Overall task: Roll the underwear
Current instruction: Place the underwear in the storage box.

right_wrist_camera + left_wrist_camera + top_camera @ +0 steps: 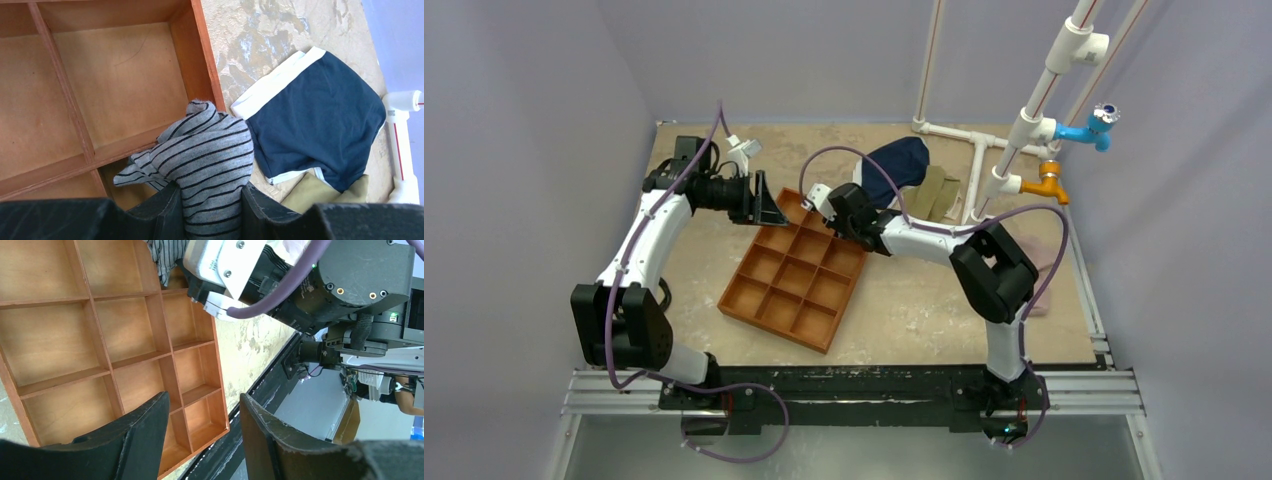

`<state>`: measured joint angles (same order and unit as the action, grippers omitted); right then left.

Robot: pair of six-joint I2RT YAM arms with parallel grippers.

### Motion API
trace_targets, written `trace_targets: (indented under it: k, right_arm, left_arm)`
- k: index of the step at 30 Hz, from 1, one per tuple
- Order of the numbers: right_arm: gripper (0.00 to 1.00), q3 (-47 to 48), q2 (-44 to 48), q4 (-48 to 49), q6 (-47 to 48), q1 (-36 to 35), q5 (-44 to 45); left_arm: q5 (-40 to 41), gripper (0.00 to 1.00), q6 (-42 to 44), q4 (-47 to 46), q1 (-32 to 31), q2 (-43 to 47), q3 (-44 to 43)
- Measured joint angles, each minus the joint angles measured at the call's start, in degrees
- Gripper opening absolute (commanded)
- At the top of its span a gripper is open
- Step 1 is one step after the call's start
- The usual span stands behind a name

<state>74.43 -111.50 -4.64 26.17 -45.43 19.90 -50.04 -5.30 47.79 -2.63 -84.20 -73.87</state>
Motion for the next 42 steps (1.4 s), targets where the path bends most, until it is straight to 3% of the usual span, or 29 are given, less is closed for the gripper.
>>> trace_targets:
  k: [23,42]
  right_arm:
    - [0.00,2.73,-2.27,-4.15,2.40,0.72,-9.40]
    - [0.00,16.72,-10.78,-20.74,5.81,3.65,-19.15]
  left_arm:
    - [-1.60,0.53,0.00,-0.11,1.16,0.00,0.63]
    - [-3.39,0.52,0.42,0.92,1.99,0.00,0.63]
